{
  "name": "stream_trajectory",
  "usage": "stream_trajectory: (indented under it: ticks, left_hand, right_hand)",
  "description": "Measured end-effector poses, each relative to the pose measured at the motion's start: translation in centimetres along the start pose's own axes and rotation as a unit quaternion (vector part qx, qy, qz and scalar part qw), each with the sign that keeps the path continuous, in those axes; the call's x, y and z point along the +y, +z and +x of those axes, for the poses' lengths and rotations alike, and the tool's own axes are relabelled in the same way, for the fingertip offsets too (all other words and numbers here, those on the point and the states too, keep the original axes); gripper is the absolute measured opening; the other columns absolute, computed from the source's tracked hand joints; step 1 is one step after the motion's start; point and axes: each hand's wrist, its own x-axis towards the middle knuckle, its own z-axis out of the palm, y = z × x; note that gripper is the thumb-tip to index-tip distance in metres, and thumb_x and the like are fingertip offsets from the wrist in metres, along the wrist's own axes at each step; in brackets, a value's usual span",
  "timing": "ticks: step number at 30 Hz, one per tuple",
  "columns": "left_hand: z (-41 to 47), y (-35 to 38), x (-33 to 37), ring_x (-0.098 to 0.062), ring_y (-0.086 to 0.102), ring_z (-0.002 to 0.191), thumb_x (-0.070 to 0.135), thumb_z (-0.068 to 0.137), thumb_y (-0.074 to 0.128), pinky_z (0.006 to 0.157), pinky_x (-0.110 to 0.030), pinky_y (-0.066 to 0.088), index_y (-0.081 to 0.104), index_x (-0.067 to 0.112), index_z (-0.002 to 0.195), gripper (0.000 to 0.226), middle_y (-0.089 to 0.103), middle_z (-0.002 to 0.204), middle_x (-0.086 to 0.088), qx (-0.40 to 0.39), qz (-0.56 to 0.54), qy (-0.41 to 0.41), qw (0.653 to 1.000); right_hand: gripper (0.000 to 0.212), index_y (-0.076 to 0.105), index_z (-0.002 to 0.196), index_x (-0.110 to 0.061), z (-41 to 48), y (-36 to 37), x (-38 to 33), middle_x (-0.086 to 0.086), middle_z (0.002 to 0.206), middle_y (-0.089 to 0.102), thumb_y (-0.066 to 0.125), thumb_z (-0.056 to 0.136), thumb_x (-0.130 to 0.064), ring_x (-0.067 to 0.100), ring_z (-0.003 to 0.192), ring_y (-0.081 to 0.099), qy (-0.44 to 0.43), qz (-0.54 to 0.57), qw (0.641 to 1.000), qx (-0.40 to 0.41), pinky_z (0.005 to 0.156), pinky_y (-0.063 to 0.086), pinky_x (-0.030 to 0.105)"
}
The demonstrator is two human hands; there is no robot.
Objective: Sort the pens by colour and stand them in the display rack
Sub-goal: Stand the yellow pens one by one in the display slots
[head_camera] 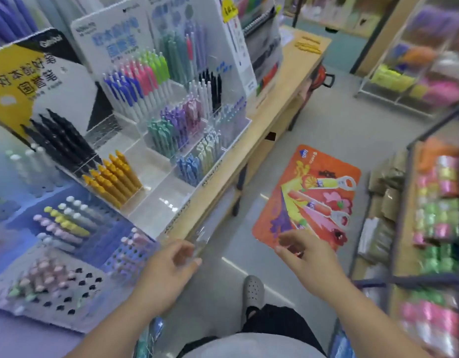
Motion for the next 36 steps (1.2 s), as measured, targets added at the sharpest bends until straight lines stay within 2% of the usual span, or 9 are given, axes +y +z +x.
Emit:
stream_trajectory:
  ticks: [3,5,11,13,18,21,24,30,36]
  left_hand:
    - [3.2,3.5,1.9,-0.008,0.066,0.087,0.033,0.078,0.079,0.088,-0.037,0.053,0.068,0.033,0.092,0.018,0.071,0.09,0.01,-0.056,0.012,0.004,0.998]
    - [6.1,6.1,4.5,-0.013,0.066,0.084,0.04,0.073,0.077,0.084,-0.036,0.053,0.068,0.034,0.091,0.021,0.071,0.087,0.009,-0.062,0.015,0.029,0.998]
    - [15.8,14.2,15.8,0.002,0.055,0.065,0.014,0.084,0.075,0.064,-0.011,0.041,0.067,0.025,0.091,0.015,0.068,0.079,0.002,-0.076,0.007,0.104,0.992]
    - [18.8,16.7,19.2,0.002,0.056,0.065,0.013,0.086,0.074,0.064,-0.01,0.042,0.067,0.023,0.093,0.014,0.068,0.08,0.001,-0.078,0.011,0.107,0.991]
    - [24.4,21.3,25.5,0.001,0.062,0.07,0.01,0.085,0.075,0.066,-0.01,0.045,0.068,0.021,0.091,0.015,0.07,0.08,0.003,-0.062,0.006,0.066,0.996]
    - [27.5,23.3,27.5,-0.002,0.065,0.08,0.025,0.082,0.078,0.079,-0.024,0.051,0.068,0.033,0.089,0.015,0.071,0.085,0.017,-0.066,0.027,0.035,0.997]
    - [31.0,25.2,29.0,-0.011,0.067,0.087,0.027,0.083,0.077,0.085,-0.036,0.052,0.068,0.031,0.088,0.01,0.071,0.084,0.013,-0.064,0.048,-0.003,0.997]
    - [43.6,29.3,34.3,-0.013,0.064,0.09,0.031,0.086,0.072,0.085,-0.035,0.052,0.067,0.029,0.094,0.01,0.069,0.092,0.006,-0.091,0.047,-0.027,0.994]
    - [63.0,31.8,43.2,0.002,0.058,0.094,0.036,0.09,0.068,0.076,-0.016,0.043,0.065,0.029,0.103,0.015,0.065,0.101,0.014,-0.133,0.074,0.02,0.988]
  right_hand:
    - [0.017,0.068,0.098,-0.03,-1.9,-2.8,4.1,-0.015,0.089,0.068,0.076,0.084,-0.023,-0.007,0.084,0.059,0.056,0.014,0.998,0.038,0.069,0.043,0.004]
    - [0.02,0.066,0.091,-0.035,-2.3,-4.6,6.7,-0.015,0.087,0.069,0.078,0.083,-0.021,-0.005,0.082,0.06,0.086,0.021,0.994,0.063,0.067,0.042,0.004]
    - [0.02,0.067,0.083,-0.041,1.9,-10.9,15.2,-0.021,0.084,0.07,0.079,0.081,-0.025,0.005,0.075,0.064,0.165,0.068,0.981,0.081,0.071,0.052,0.022]
    - [0.017,0.068,0.084,-0.036,5.4,-13.9,17.5,-0.014,0.082,0.071,0.078,0.082,-0.022,0.004,0.073,0.062,0.161,0.075,0.981,0.075,0.072,0.051,0.024]
    - [0.012,0.068,0.094,-0.024,16.6,-24.0,19.5,-0.007,0.088,0.069,0.075,0.086,-0.019,0.004,0.077,0.062,0.131,0.087,0.987,0.037,0.068,0.045,0.012]
    - [0.011,0.069,0.093,-0.027,24.7,-30.1,19.2,-0.013,0.087,0.07,0.076,0.084,-0.027,-0.005,0.077,0.063,0.091,0.079,0.991,0.057,0.071,0.046,0.013]
    - [0.011,0.07,0.097,-0.021,32.2,-34.9,18.6,-0.014,0.086,0.067,0.074,0.087,-0.024,-0.014,0.071,0.058,0.061,0.085,0.992,0.07,0.065,0.041,0.005]
    - [0.013,0.071,0.099,-0.025,44.8,-39.9,20.6,-0.012,0.087,0.07,0.073,0.087,-0.029,-0.008,0.075,0.06,0.08,0.08,0.992,0.058,0.068,0.044,0.01]
    - [0.008,0.072,0.088,-0.024,56.3,-43.4,23.7,-0.009,0.077,0.071,0.077,0.084,-0.019,-0.004,0.069,0.063,0.156,0.11,0.98,0.05,0.066,0.045,0.012]
